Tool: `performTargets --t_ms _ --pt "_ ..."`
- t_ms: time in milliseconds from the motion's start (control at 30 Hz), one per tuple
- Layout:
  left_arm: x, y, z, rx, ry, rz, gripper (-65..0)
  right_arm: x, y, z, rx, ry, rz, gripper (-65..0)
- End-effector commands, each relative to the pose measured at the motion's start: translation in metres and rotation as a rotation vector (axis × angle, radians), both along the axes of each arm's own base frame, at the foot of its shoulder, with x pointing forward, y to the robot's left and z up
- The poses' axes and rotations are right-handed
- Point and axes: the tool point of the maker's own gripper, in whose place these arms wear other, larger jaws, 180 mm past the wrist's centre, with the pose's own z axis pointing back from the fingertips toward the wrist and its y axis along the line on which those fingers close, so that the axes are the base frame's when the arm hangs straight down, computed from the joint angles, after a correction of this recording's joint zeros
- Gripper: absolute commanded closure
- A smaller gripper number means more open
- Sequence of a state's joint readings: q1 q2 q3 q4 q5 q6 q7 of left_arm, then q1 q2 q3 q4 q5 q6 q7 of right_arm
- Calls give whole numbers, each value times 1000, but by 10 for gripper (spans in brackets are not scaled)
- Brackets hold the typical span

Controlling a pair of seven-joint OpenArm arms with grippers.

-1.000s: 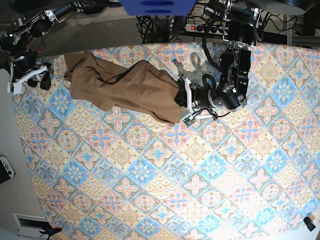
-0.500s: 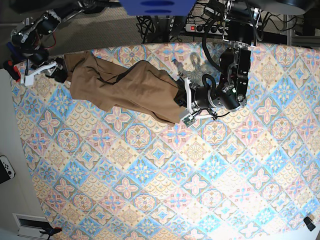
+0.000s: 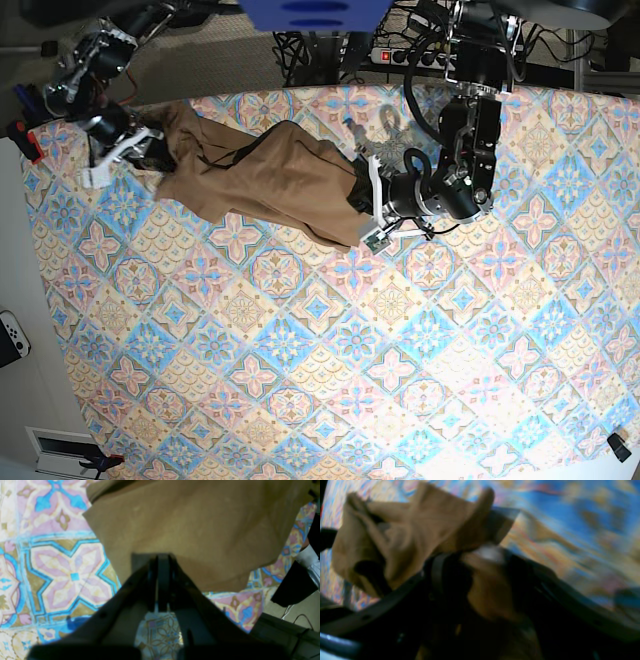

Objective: Layout the t-shirt on the table in an organized manner, then fold the t-shirt properly
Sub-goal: 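Release the right gripper and move it to the folded strip's middle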

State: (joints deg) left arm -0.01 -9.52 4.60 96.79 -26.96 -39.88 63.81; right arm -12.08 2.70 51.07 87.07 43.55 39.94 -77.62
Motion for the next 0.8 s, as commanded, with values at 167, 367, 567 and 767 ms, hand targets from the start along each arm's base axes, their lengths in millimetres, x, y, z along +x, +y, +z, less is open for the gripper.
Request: performTargets --t_ms 167,367,567,767 --pt "9 -1 12 -28 -40 6 0 -7 18 -9 -7 61 91 -304" --pt "10 1 12 -23 -43 7 0 -7 19 -9 -7 61 92 0" --pt "7 11 8 1 -37 8 0 -7 16 -10 -7 63 87 0" --pt "7 20 26 -15 -94 52 0 5 -12 3 -86 39 100 0"
